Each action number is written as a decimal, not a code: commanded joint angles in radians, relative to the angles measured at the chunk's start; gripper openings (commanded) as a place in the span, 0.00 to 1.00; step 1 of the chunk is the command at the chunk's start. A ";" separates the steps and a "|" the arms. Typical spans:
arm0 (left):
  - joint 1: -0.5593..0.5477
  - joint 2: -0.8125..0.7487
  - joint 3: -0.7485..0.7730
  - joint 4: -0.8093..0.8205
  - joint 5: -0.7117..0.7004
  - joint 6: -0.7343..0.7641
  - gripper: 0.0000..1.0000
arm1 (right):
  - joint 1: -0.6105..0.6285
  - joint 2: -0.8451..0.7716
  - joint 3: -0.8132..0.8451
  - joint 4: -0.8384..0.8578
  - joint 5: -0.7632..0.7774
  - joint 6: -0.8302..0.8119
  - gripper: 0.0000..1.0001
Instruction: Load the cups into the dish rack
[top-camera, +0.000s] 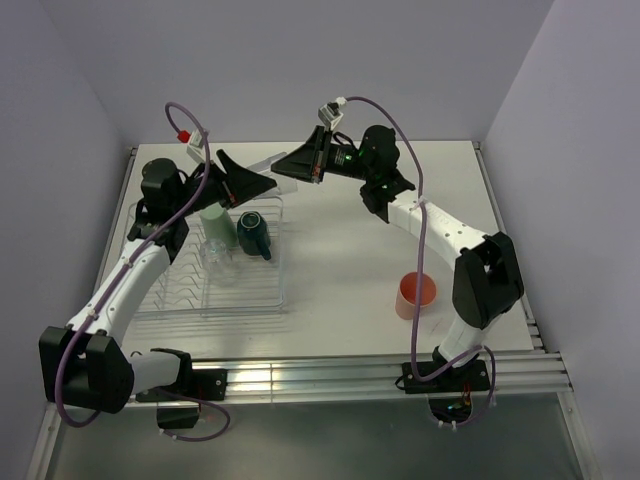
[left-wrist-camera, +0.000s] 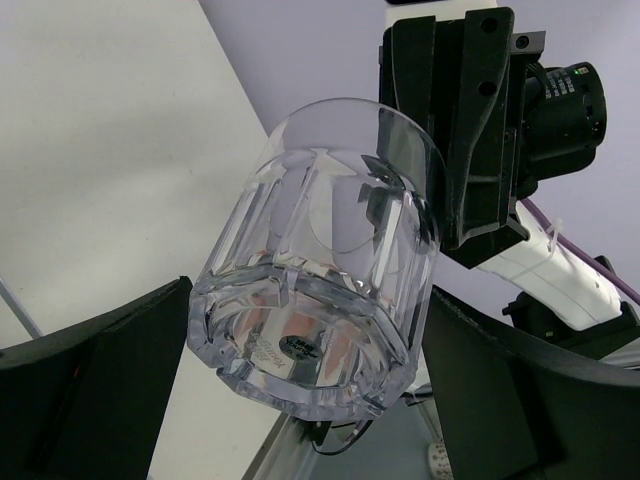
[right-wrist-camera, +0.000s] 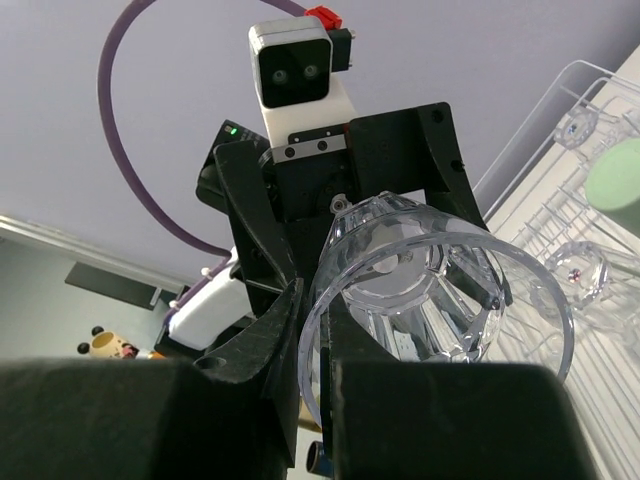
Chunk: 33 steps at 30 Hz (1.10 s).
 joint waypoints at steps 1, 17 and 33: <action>-0.006 -0.006 -0.011 0.061 0.002 -0.004 0.99 | 0.023 -0.009 0.016 0.137 -0.037 0.048 0.00; -0.006 -0.018 -0.017 0.051 -0.024 0.009 0.93 | 0.039 -0.003 -0.048 0.235 -0.059 0.096 0.00; -0.006 -0.019 -0.012 0.063 -0.019 -0.007 0.39 | 0.042 0.006 -0.088 0.287 -0.076 0.092 0.00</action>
